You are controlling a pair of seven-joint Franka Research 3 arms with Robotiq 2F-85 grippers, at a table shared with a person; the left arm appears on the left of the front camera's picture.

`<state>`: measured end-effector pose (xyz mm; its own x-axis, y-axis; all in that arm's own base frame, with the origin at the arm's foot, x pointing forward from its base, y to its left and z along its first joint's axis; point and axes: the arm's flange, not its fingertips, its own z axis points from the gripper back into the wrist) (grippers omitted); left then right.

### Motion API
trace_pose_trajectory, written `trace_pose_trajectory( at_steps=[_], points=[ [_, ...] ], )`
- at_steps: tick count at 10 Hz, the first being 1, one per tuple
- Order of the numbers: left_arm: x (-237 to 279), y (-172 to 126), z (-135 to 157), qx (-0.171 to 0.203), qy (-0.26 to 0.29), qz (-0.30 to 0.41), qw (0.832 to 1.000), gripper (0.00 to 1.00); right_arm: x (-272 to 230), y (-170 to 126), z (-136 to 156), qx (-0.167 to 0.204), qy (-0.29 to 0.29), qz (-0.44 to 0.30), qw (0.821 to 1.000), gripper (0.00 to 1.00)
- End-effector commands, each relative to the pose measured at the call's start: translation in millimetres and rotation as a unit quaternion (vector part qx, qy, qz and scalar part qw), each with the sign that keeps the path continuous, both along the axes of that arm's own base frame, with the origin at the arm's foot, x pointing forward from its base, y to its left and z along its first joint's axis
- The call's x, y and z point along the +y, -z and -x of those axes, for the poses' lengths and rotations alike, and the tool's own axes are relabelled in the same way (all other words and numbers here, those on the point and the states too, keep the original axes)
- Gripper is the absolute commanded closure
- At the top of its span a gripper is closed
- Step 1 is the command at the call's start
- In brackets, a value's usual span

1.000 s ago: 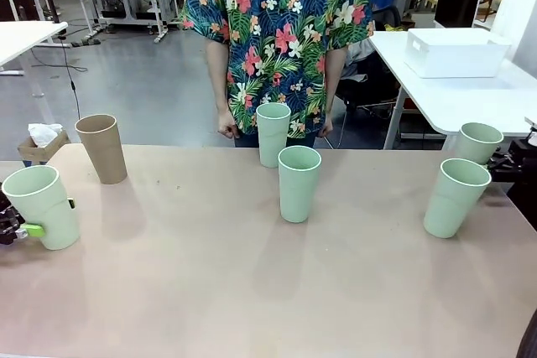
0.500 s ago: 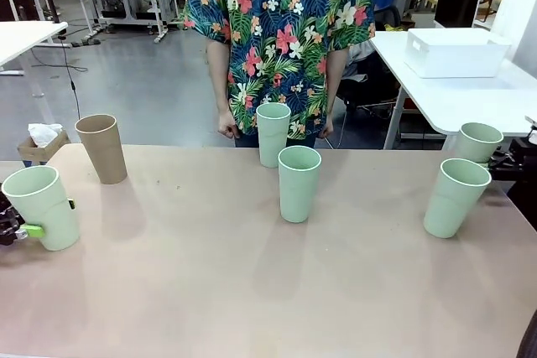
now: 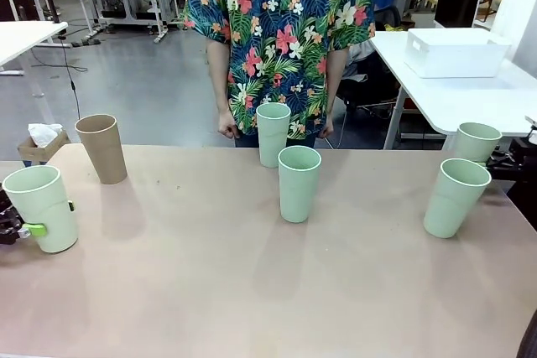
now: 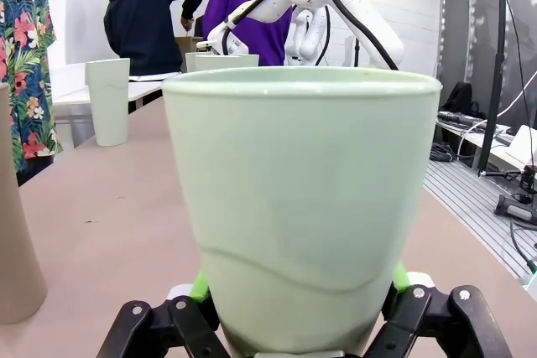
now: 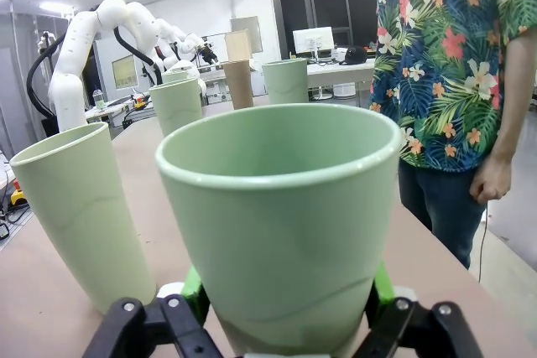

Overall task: Stack the cups and store them in the basket.
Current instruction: Pick up two Reusable plastic cups , one in each hand.

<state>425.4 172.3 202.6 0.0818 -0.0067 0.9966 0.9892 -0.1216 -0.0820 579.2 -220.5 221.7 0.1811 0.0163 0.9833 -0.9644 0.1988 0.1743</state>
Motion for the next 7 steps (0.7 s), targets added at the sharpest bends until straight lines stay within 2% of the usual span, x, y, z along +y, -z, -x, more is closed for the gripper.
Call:
trace_pose_trajectory(
  at_steps=[1,2,3,6,7],
  points=[
    [-3,9,13,-0.022,-0.001,0.007,1.000,0.44,5,-5,1,-0.029,0.012,-0.002,1.000,0.45],
    [-2,10,12,-0.003,0.008,0.015,1.000,0.76,0,0,0,0.000,0.000,0.000,1.000,0.45],
    [1,0,0,-0.001,-0.002,0.001,1.000,0.76,0,0,0,0.000,0.000,0.000,1.000,0.45],
    [1,0,0,-0.001,-0.002,0.001,1.000,0.76,0,0,0,0.000,0.000,0.000,1.000,0.45],
    [1,0,-2,0.008,0.002,-0.005,1.000,0.16,-2,1,1,-0.004,0.001,0.000,1.000,0.13]
  ],
)
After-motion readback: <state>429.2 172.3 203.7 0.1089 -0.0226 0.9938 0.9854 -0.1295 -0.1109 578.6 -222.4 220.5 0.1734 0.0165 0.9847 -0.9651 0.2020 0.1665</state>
